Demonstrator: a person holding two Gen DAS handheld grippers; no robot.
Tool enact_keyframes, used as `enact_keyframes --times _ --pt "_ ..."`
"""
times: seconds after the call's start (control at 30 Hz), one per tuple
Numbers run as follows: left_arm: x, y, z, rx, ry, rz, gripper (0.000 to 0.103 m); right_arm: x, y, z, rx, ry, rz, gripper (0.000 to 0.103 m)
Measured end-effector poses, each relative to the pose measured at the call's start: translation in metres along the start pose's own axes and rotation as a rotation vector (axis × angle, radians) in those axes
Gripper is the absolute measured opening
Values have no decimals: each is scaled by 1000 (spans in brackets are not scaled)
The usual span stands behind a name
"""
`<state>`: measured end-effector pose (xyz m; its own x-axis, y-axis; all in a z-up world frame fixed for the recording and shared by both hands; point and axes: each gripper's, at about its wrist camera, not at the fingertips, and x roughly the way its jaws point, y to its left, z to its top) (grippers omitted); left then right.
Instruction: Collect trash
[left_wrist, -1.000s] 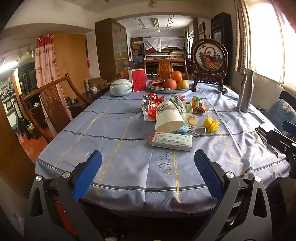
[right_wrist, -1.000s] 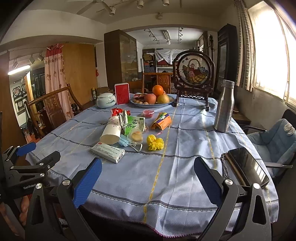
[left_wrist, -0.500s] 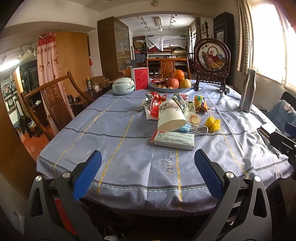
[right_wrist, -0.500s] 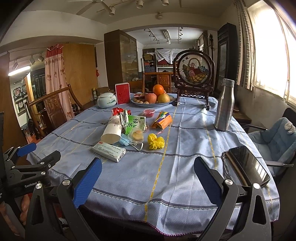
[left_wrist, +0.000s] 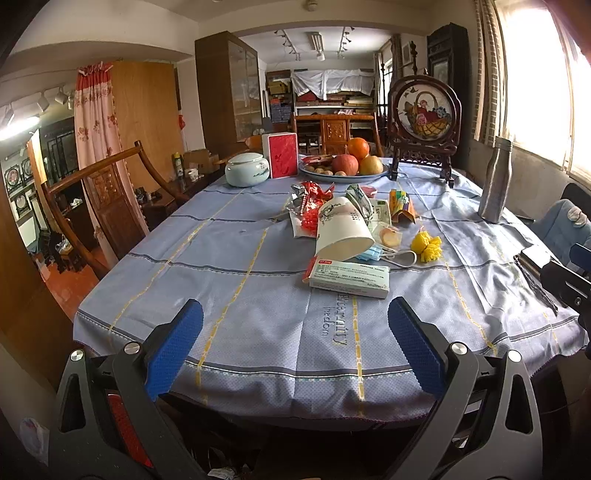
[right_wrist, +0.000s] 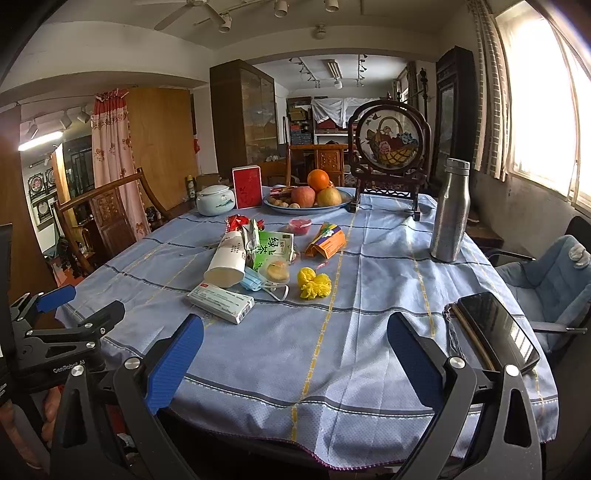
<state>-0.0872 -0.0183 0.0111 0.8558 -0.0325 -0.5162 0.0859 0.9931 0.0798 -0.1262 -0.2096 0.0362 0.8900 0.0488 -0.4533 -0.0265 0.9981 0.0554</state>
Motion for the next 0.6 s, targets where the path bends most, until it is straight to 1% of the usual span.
enact_keyframes --times 0.6 --pt "-1 2 -2 -1 3 1 96 -2 1 3 2 0 2 97"
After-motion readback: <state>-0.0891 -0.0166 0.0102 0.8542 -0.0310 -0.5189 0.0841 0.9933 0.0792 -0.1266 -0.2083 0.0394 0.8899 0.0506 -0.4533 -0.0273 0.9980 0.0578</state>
